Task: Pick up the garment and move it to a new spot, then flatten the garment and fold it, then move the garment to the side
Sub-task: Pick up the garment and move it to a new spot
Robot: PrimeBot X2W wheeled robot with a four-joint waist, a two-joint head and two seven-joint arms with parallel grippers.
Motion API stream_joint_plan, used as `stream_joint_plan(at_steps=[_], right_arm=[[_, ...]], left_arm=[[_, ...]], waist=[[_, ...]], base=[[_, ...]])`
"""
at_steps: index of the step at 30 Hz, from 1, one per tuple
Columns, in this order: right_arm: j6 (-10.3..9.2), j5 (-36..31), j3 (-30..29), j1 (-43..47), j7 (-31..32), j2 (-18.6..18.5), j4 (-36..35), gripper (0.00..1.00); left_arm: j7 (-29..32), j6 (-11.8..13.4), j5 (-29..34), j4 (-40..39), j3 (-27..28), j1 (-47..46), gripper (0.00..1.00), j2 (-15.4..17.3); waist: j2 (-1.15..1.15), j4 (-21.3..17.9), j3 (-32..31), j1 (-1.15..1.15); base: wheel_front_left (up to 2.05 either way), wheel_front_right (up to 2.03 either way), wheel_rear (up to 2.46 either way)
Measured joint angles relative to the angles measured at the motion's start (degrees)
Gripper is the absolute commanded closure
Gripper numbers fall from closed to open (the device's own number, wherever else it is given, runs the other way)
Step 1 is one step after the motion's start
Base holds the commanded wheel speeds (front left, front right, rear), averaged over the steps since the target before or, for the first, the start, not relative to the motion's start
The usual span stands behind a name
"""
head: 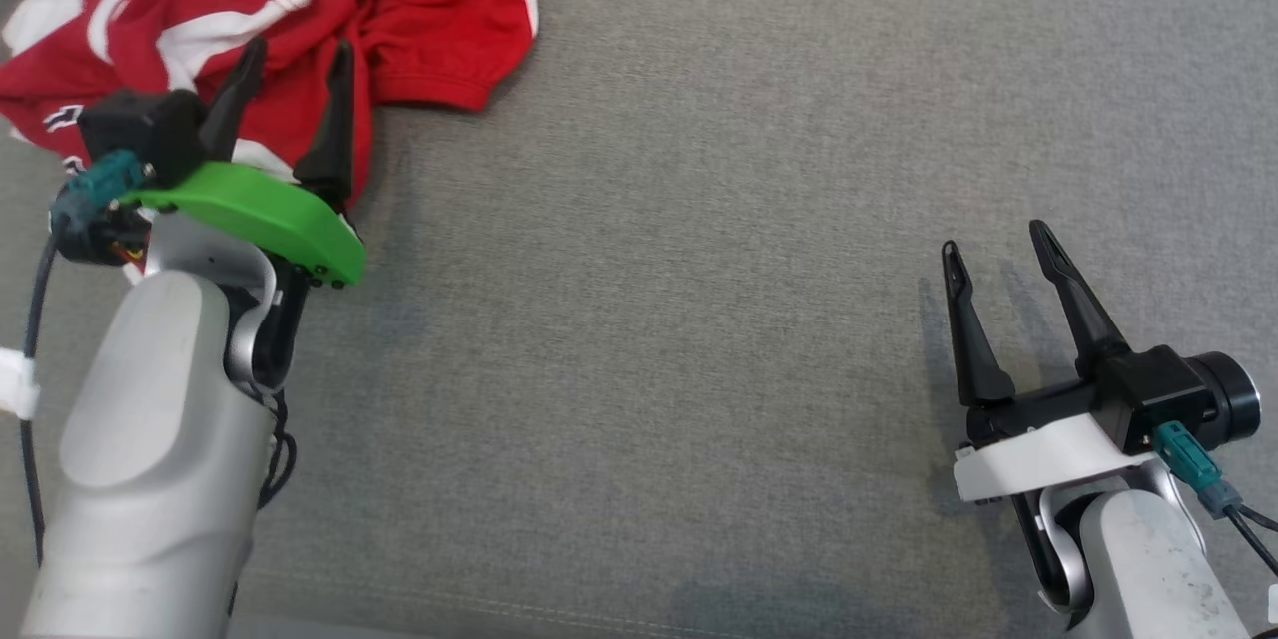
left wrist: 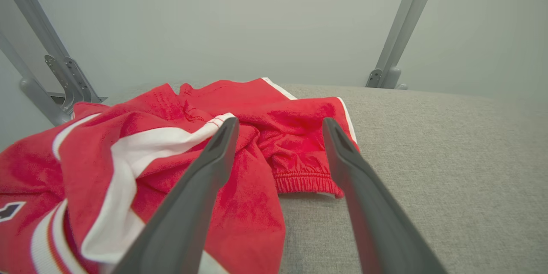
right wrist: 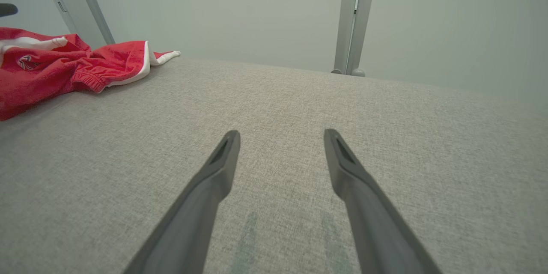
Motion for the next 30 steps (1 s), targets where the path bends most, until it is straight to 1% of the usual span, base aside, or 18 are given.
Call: stream_joint_plan(at_steps=[2, 4, 7, 10, 15, 21, 22, 23, 24, 27, 30], right_arm=[[0.0, 0.0, 0.32, -0.53, 0.0, -0.01, -0.14, 0.0], [0.0, -0.08, 0.44, -0.72, 0.0, -0.01, -0.22, 0.0], [0.0, -0.1, 0.2, -0.96, 0.0, 0.11, -0.7, 0.0], [0.0, -0.1, 0.1, -0.99, 0.0, 0.24, -0.79, 0.0], [0.0, -0.1, 0.23, -1.72, 0.0, 0.53, -0.77, 0.0], [0.0, -0.25, 0.63, -2.79, 0.0, 0.63, -0.74, 0.0], [0.0, -0.25, 0.66, -2.82, 0.0, 0.63, -0.69, 0.0], [0.0, -0.25, 0.69, -2.82, 0.0, 0.63, -0.59, 0.0], [0.0, -0.25, 0.74, -2.82, 0.0, 0.66, -0.45, 0.0], [0.0, -0.22, 0.48, -2.64, 0.0, 0.7, -0.09, 0.0], [0.0, 0.23, 0.53, -1.97, 0.0, 0.94, 0.54, 0.0]], left_arm=[[0.59, 0.0, -0.1, 3.18, -0.44, -3.24, 0.0, 0.58], [2.93, 0.63, -0.41, 7.23, -0.34, -5.91, 0.0, 1.15], [3.32, 0.87, -0.9, 10.43, 0.34, -8.82, 0.0, 1.6], [4.03, 0.87, -0.12, 13.38, -0.56, -10.97, 0.0, 1.76], [4.72, 0.76, 0.16, 17.91, -1.67, -13.78, 0.0, 2.03], [6.62, 0.6, 0.25, 23.62, -2.9, -16.67, 0.0, 1.77], [7.13, 0.56, 0.24, 24.51, -3.15, -17.01, 0.2, 1.78], [7.42, 0.51, 0.25, 25.21, -3.59, -17.32, 0.71, 1.82], [7.46, 0.38, 0.25, 25.73, -4.0, -17.45, 1.0, 1.86], [6.76, 0.27, -0.23, 26.96, -4.59, -17.4, 1.0, 1.87], [5.5, 0.1, -1.8, 28.0, -3.98, -16.92, 1.0, 1.89]], waist=[[0.0, -1.32, 1.67, 0.0], [0.0, -2.85, 2.94, 0.0], [0.0, -4.92, 4.55, 0.0], [0.0, -6.4, 6.19, 0.0], [0.0, -8.08, 8.32, 0.0], [0.0, -9.05, 9.94, 0.0], [0.0, -9.19, 10.0, 0.0], [0.0, -9.31, 9.97, 0.0], [0.0, -9.4, 9.84, 0.0], [0.0, -9.52, 9.0, 0.0], [0.0, -9.59, 7.62, 0.0]], base=[[0.0, 0.0, 0.0], [0.0, 0.0, 0.0], [0.0, 0.0, 0.0], [0.0, 0.0, 0.0], [0.0, 0.0, 0.0], [0.0, 0.0, 0.0], [0.0, 0.0, 0.0], [0.0, 0.0, 0.0], [0.0, 0.0, 0.0], [0.0, 0.0, 0.0], [0.0, 0.0, 0.0]])
